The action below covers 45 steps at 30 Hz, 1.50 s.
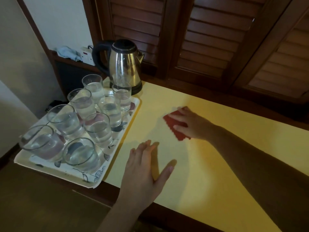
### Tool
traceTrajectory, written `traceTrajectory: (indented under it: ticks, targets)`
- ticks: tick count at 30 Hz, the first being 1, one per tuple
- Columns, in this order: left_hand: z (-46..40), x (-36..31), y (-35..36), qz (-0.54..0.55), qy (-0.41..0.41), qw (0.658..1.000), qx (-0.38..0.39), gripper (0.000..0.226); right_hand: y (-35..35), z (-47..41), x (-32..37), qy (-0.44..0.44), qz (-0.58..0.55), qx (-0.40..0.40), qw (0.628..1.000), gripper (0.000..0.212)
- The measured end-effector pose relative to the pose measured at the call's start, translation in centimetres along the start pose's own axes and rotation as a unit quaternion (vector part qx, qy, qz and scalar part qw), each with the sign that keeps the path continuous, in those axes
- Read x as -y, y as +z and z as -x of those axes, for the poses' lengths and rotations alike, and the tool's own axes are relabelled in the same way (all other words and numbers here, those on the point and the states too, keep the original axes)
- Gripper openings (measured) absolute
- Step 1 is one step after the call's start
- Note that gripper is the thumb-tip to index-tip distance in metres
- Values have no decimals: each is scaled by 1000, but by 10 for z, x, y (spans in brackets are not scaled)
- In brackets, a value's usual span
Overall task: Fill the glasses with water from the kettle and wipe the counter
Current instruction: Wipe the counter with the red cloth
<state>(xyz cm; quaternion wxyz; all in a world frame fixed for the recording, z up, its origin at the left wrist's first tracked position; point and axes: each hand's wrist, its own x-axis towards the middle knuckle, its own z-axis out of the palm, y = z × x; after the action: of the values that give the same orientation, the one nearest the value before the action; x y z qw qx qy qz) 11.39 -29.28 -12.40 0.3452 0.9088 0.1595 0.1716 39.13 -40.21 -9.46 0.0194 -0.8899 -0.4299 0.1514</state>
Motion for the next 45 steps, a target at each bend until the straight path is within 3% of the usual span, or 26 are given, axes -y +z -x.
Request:
traceTrajectory:
  ticks: [3,7,10,11,15,18,22,25,28,32,36,38,39,41,43,45]
  targets:
    - [-1,2,-1,-8,-13,1000,15,77,-5,3,-47,168,-26,-31,985,60]
    - [-2,2,0,-19,-20,999,26,80,-1,30,-79,365,-17,-33,930,57]
    - [-2,1,2,-31,-18,999,29,82,8,28,-71,467,-8,16,884,66]
    - [-3,0,2,-31,-20,999,31,82,12,24,-64,466,-17,25,884,69]
    - [-6,-2,-1,11,-30,999,26,77,21,23,1,264,7,-7,964,66]
    - [-10,-4,-2,42,-40,998,-4,67,17,42,63,81,11,0,997,58]
    - [-20,-9,1,51,-34,998,-26,50,25,88,80,-139,-39,42,989,42]
    - [-28,-17,9,43,-36,998,-12,57,22,104,52,-204,-48,45,977,30]
    - [-33,-27,19,40,-28,999,-2,62,5,99,7,-129,-10,65,990,43]
    - [-34,-30,34,15,-22,1000,17,69,-16,89,-56,86,0,25,996,57]
    - [-30,-24,40,-27,-17,999,29,76,-34,104,-109,323,-35,-22,946,48]
    - [-30,-26,40,-25,-22,999,25,75,-33,119,-126,429,-89,-14,899,33]
    - [-30,-28,39,-28,-24,999,24,75,-29,125,-130,463,-139,-17,875,39]
    - [-29,-31,40,-38,-22,999,25,73,-10,128,-136,462,-239,-68,851,45]
    - [-29,-33,39,-39,-23,999,23,71,5,122,-121,435,-151,-78,884,53]
    - [-29,-32,39,-39,-24,999,26,72,17,108,-84,396,-60,-21,916,65]
